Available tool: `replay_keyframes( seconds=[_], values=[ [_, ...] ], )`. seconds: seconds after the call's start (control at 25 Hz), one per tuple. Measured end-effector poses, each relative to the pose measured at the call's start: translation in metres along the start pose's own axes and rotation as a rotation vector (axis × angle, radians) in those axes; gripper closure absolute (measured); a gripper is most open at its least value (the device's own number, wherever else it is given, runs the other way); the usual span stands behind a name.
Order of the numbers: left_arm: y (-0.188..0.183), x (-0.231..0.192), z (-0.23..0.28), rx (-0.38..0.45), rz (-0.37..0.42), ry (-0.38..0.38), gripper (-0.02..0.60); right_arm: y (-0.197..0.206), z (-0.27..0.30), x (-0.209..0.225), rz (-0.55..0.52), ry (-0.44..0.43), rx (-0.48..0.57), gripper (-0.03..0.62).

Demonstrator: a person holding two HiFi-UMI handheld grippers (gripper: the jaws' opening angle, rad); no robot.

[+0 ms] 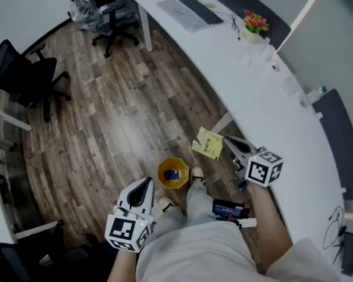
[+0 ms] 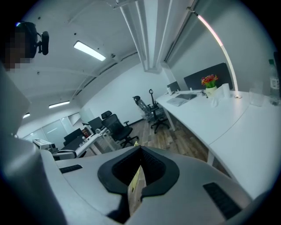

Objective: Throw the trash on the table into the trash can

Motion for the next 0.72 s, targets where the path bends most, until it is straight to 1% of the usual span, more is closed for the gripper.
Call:
replay_keyframes(
  seconds=[0.2,0.32,0.44,0.6,0.72],
  values=[
    [0.008,-0.025,-0.036,0.028,-0.052,-0.075,0.581,0.024,0.04,-0.056,-0.007,-0.119,-0.071,0.563],
    [0.01,-0.034,-0.047,0.051,-0.078,-0.119,0.581,0.036,0.06,-0.073,-0.027,-0.179,-0.128,0.563],
    [0.018,-0.042,-0.05,0.049,-0.117,-0.163,0.581,0.048,0.079,-0.076,-0.036,-0.215,-0.188,0.563],
    [0.029,-0.047,-0.046,0.055,-0.145,-0.234,0.581,0.062,0.094,-0.063,-0.038,-0.253,-0.266,0.563],
    [0.039,-0.051,-0.036,0.033,-0.156,-0.25,0.581,0.078,0.108,-0.052,-0.028,-0.269,-0.311,0.563]
  ],
)
Point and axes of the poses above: the fingertips, and each gripper's own axes: z forward along the fingers, x to its right, y out of its underside, the point moved 1 cm from there along -z, backward along the fingers, and after that the axes turned 15 degrees about -y, right-handed, at the moved point
